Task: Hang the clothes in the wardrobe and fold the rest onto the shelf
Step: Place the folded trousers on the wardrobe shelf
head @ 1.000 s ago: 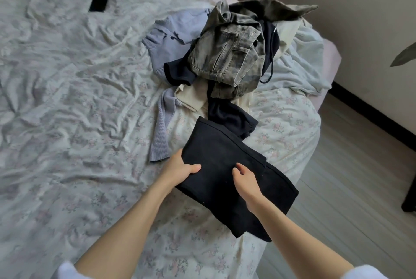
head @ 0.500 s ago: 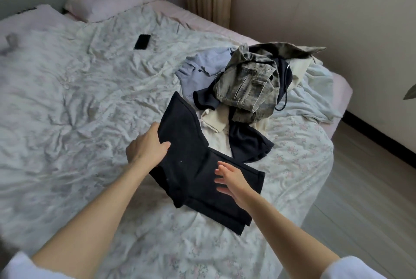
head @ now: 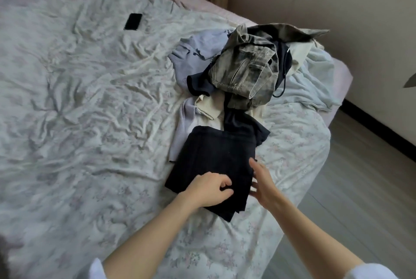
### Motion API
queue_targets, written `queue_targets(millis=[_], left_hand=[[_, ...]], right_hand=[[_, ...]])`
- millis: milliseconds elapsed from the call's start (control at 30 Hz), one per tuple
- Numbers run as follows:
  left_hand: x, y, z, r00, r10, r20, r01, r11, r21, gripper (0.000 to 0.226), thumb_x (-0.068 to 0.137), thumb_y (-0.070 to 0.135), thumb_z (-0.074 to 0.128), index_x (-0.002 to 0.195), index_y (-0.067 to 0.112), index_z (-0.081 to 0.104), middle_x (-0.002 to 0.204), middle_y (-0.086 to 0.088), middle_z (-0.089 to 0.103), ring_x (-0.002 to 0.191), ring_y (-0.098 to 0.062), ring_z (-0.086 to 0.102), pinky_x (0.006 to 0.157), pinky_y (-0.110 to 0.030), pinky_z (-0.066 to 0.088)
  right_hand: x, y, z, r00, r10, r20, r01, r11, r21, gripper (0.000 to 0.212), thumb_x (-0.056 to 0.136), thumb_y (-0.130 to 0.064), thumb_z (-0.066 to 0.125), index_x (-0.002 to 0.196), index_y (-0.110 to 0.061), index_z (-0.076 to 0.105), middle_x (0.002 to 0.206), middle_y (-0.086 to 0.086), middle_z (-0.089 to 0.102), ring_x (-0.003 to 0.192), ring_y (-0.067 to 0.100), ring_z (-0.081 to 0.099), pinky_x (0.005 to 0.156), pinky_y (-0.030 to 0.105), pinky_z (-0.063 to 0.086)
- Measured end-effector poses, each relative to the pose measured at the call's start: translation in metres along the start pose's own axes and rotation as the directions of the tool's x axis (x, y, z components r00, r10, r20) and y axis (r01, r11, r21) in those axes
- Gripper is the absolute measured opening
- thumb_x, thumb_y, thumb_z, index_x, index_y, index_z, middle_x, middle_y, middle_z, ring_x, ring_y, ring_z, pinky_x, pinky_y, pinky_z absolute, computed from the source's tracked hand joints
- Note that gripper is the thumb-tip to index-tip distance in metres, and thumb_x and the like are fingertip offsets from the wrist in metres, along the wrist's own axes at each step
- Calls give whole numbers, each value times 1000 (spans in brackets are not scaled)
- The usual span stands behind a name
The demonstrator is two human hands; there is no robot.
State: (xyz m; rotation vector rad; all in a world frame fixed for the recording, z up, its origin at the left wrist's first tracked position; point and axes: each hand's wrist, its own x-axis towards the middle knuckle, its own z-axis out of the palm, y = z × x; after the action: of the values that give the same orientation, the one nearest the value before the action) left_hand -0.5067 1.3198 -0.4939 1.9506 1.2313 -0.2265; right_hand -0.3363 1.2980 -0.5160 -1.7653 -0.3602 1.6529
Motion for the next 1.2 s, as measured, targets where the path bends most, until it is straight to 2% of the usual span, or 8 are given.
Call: queue_targets(millis=[100, 200, 300, 533, 800, 933, 1033, 1200], left_hand=[[15, -23, 12, 975, -159, -155, 142, 983, -117, 38, 92, 36, 48, 129, 25, 52, 132, 2, 51, 121, -19, 47, 100, -41, 40], [32, -56, 14, 898, -367, -244, 324, 925, -200, 50, 94, 35, 46, 141, 22, 34, 145, -2, 33, 130, -24, 36, 104, -43, 37], [44, -89, 16, 841, -516, -161, 451, 834, -319, 66, 92, 40, 51, 147, 20, 21, 151, -7, 23, 135, -30, 28, 108, -46, 33], [54, -126, 26, 817, -576, -24, 395, 590, -705, 82, 78, 44, 71, 143, 15, 30, 139, -3, 45, 123, -21, 48, 101, -34, 41], [66, -122, 8, 844, -536, 29, 316, 452, -834, 59, 72, 36, 79, 120, 14, 54, 112, 0, 65, 97, -17, 65, 84, -34, 54], [54, -101, 7, 817, -561, -131, 286, 592, -754, 42, 75, 31, 75, 107, 23, 49, 96, 12, 60, 84, -4, 59, 62, -20, 46], [39, -86, 5, 761, -579, -292, 200, 638, -744, 35, 77, 28, 73, 102, 25, 50, 94, 12, 61, 82, -1, 58, 60, -16, 43], [-13, -70, -46, 577, -627, -523, 99, 690, -717, 42, 77, 34, 71, 108, 30, 42, 86, 25, 53, 77, 5, 52, 59, -11, 38]], right_hand=[[12, 25, -20, 993, 105, -56, -107, 994, -38, 60, 96, -38, 47, 146, -17, 22, 137, 7, 47, 117, 28, 53, 97, 46, 46], [26, 42, -19, 988, 141, -61, -146, 986, -80, 49, 97, -36, 45, 139, -13, 36, 126, 5, 56, 108, 23, 58, 87, 39, 50], [37, 54, -10, 988, 110, -113, -122, 987, -107, 37, 97, -33, 44, 127, -12, 45, 112, 1, 59, 99, 18, 59, 78, 32, 50], [64, 60, -4, 970, 51, -238, -76, 993, -94, 50, 88, -30, 60, 131, -11, 42, 122, 4, 56, 107, 22, 57, 95, 40, 48], [75, 44, -8, 959, 235, -160, -235, 972, 17, 34, 83, -25, 69, 105, -2, 57, 99, 12, 68, 89, 29, 67, 81, 40, 56], [59, 32, 14, 967, -3, -254, -52, 976, -210, 19, 85, -13, 54, 101, -3, 54, 87, 11, 62, 76, 24, 63, 61, 30, 51], [37, 11, 36, 942, -269, -199, 181, 910, -373, 20, 81, -9, 48, 90, -27, 45, 88, 3, 58, 73, 16, 59, 56, 26, 45], [-3, -46, 82, 735, -678, 13, 590, 629, -506, 35, 87, -10, 48, 115, -28, 42, 104, -12, 49, 84, 4, 50, 67, 22, 39]])
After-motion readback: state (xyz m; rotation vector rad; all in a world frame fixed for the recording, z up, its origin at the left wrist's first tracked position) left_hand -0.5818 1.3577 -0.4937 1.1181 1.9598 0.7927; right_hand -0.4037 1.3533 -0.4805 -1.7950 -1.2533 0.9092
